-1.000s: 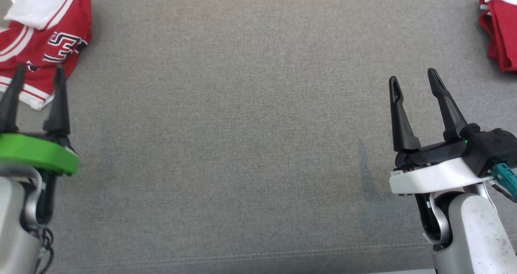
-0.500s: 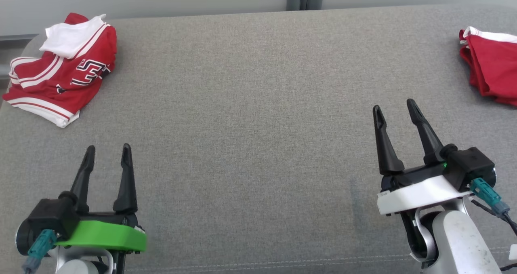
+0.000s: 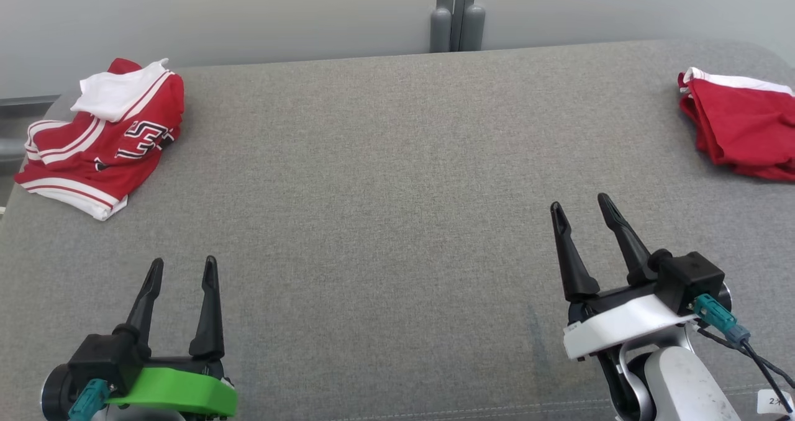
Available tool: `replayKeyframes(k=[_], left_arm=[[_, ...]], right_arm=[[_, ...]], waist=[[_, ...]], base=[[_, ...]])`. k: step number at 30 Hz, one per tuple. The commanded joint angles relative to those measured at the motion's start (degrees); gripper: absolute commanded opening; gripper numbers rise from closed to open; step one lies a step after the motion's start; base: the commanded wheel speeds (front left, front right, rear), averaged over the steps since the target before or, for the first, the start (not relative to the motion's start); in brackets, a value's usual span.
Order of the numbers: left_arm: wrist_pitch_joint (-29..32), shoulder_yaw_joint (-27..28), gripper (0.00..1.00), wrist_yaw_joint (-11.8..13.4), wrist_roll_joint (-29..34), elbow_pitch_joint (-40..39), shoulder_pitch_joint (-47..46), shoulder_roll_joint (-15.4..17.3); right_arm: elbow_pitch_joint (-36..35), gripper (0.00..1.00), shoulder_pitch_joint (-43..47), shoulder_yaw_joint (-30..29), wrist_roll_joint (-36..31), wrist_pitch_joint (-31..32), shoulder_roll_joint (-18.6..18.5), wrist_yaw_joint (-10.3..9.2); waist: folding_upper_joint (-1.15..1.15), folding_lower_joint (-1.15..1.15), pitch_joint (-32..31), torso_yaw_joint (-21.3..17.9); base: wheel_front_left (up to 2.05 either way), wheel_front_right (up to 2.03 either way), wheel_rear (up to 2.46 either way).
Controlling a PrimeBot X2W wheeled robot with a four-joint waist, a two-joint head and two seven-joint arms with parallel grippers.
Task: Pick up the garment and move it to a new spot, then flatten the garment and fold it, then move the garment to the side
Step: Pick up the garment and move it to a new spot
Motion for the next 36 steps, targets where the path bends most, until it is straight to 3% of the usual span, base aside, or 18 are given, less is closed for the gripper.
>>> replayKeyframes(k=[1,11,19,36], left_arm=[[-0.23,0.0,1.0,-0.39,0.52,0.39,1.06,-0.07],[-0.06,-0.99,1.0,-0.86,0.57,1.31,1.68,-0.07],[0.41,-0.41,1.0,-0.43,-0.12,1.11,2.33,0.84],[1.33,2.2,1.0,1.99,-0.99,-1.63,5.86,3.56]], right_arm=[[0.69,1.0,0.81,0.29,0.62,-0.37,-0.18,-0.03],[2.22,1.0,1.27,0.66,1.11,-0.66,-0.17,-0.03],[2.11,1.0,2.34,0.53,1.35,-0.51,-0.17,-0.03],[1.64,1.0,3.21,-1.06,1.51,-0.86,-0.18,-0.03]], waist=[[0.0,0.0,-1.03,-0.31],[0.0,0.0,-2.87,0.18],[0.0,0.0,-4.36,3.17],[0.0,0.0,-5.99,18.82]], base=[[0.0,0.0,0.0],[0.0,0.0,0.0],[0.0,0.0,0.0],[0.0,0.0,0.0]])
